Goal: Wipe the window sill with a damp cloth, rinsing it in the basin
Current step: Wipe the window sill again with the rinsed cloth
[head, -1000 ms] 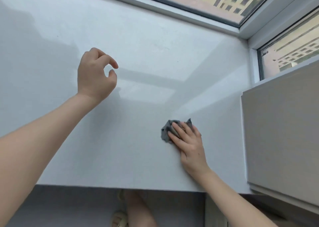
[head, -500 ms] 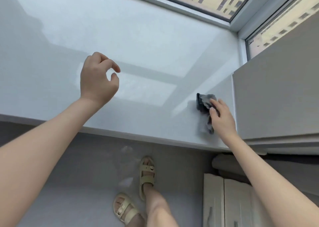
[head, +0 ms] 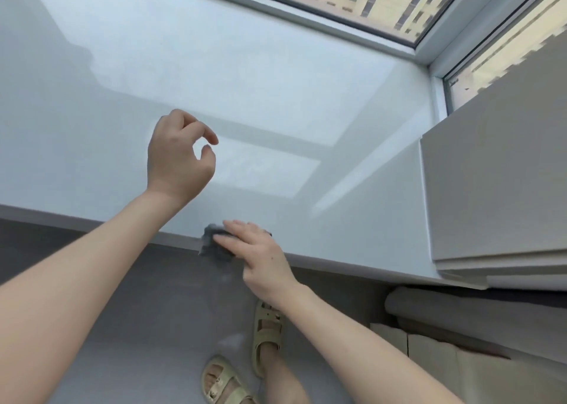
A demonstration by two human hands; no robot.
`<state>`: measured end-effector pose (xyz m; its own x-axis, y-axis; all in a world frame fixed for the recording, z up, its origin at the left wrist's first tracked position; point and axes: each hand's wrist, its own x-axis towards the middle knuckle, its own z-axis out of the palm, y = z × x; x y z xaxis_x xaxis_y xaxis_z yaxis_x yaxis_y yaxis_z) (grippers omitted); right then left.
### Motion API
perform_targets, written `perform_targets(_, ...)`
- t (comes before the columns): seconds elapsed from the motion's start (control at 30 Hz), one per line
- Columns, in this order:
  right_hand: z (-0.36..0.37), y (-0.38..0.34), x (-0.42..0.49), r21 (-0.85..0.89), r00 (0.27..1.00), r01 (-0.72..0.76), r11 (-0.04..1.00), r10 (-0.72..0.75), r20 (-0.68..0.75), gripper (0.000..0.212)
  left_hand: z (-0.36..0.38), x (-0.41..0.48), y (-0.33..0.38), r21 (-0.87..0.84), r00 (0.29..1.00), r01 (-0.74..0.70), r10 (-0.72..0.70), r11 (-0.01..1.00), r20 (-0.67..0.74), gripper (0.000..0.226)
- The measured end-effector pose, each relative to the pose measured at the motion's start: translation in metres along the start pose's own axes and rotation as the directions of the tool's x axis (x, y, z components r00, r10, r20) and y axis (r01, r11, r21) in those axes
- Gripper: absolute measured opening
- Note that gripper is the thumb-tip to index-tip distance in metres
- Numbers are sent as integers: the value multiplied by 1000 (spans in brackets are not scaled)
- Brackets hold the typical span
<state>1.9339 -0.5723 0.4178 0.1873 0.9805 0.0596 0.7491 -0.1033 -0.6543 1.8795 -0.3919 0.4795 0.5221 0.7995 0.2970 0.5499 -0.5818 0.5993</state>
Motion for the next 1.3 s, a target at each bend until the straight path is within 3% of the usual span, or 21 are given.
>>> perform_targets(0.07,-48,22,26,127,975,-116,985,138,-175,59,2,12,3,-20,999,6,-6,1000,-32,20)
perform_targets(0.13,-103,77,41,98,873,-308,946,322,-367,54,6,23,5,-45,998,26,-28,999,-55,20)
perform_targets(0.2,-148,141,36,-15,750,-561,828,499,-435,49,12,33,6,-62,998,31,-35,998,-60,20)
perform_targets(0.27,-167,188,28,-102,599,-775,623,675,-430,54,20,42,5,-62,999,10,-13,998,-49,20)
perform_targets(0.33,-153,200,47,-187,569,-808,559,657,-494,62,29,54,0,-55,999,-11,8,998,-53,20)
perform_targets(0.43,-97,176,107,-371,809,-539,756,343,-477,52,42,79,-7,-52,997,22,-26,998,-78,22)
perform_targets(0.5,-59,138,123,-433,962,-209,877,104,-253,46,51,98,-11,-51,995,53,-57,997,-83,23)
perform_targets(0.57,-54,122,118,-397,995,100,912,-100,22,47,61,116,-11,-33,996,64,-66,997,-59,22)
perform_targets(0.63,-88,155,120,-410,965,256,875,-208,158,47,74,138,-9,-18,998,60,-60,998,-34,20)
perform_targets(0.67,-111,181,122,-423,981,192,886,-154,121,45,80,150,-7,-15,998,57,-57,998,-30,19)
perform_targets(0.73,-165,246,130,-453,975,-212,866,158,-154,48,91,173,-5,-17,997,61,-62,998,-35,18)
perform_targets(0.77,-193,274,136,-425,883,-462,778,360,-301,56,95,184,-6,-21,997,63,-64,998,-40,18)
perform_targets(0.83,-230,304,165,-287,587,-807,516,647,-486,66,106,202,-10,-26,997,61,-62,998,-48,19)
perform_targets(0.87,-230,303,190,-231,487,-871,433,701,-521,65,110,211,-14,-28,997,63,-64,998,-52,21)
perform_targets(0.9,-221,291,219,-219,487,-870,441,703,-518,63,115,219,-18,-29,996,69,-70,997,-54,22)
perform_targets(0.97,-175,257,267,-323,740,-657,682,498,-453,60,124,234,-24,-31,994,89,-91,996,-59,23)
perform_targets(1.03,-110,209,276,-457,972,-200,866,116,-206,54,130,248,-27,-32,992,111,-113,993,-60,22)
perform_targets(1.1,-87,178,265,-396,985,170,902,-149,84,52,136,261,-27,-31,991,120,-121,992,-56,22)
perform_targets(1.17,-102,194,287,-419,950,303,856,-236,204,53,141,274,-25,-30,992,113,-115,993,-53,21)
perform_targets(1.23,-127,218,333,-490,981,193,850,-151,123,54,144,285,-24,-34,993,97,-99,995,-60,21)
perform_targets(1.3,-147,229,381,-535,997,-19,845,57,55,56,148,291,-23,-42,994,80,-82,996,-73,22)
